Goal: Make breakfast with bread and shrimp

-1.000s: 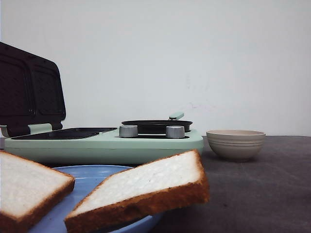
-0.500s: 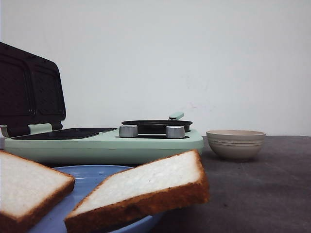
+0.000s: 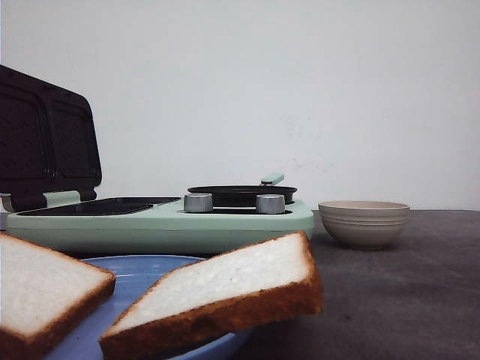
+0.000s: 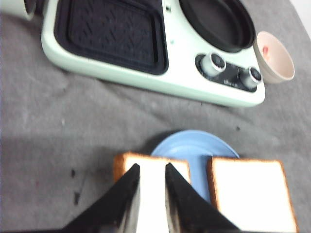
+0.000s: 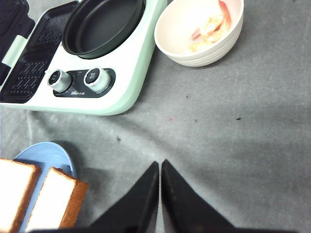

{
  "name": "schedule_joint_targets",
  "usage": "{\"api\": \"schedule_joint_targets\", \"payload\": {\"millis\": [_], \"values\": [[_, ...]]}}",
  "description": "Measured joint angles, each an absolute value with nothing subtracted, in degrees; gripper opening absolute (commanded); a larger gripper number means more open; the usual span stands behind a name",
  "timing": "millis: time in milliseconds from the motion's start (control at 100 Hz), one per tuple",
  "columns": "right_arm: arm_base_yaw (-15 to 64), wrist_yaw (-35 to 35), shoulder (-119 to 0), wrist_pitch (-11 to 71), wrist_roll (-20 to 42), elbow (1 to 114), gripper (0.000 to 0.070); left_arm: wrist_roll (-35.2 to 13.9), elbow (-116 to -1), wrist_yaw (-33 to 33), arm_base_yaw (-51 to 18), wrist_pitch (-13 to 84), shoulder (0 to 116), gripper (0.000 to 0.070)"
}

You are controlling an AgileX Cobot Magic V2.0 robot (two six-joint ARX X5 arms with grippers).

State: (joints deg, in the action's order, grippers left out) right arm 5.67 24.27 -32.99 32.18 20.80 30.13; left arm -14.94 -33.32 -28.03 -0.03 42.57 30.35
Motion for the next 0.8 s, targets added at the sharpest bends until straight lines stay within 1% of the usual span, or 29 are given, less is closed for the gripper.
{"api": "schedule_joint_targets", "payload": {"millis": [90,140,220,260,310,360,620,800], "values": [[5.67,25.69,-32.99,32.18,20.82,30.13,0.0002,-14.96,-33.32,-30.13,-0.03,44.40,31.38,0.0261],[5.67,26.30,-32.99,32.18,20.82,30.13,0.0024,-14.98,-33.32,-30.72,-0.21,45.45,32.53,0.0326],[5.67,26.89,-32.99,32.18,20.82,30.13,0.0083,-15.00,-33.32,-31.11,-0.62,47.29,35.27,0.0330],[5.67,26.94,-32.99,32.18,20.82,30.13,0.0093,-15.03,-33.32,-31.38,-0.89,48.49,36.86,0.0331],[5.67,26.96,-32.99,32.18,20.82,30.13,0.0093,-15.03,-33.32,-31.44,-1.21,50.00,38.94,0.0335],[5.67,27.00,-32.99,32.18,20.82,30.13,0.0093,-15.03,-33.32,-31.57,-1.63,51.18,41.10,0.0357],[5.67,28.36,-32.99,32.18,20.82,30.13,0.0093,-15.16,-33.32,-32.73,-4.36,51.51,48.66,0.0356],[5.67,28.36,-32.99,32.18,20.82,30.13,0.0093,-15.18,-33.32,-31.14,-5.43,51.18,51.07,0.0357]]}}
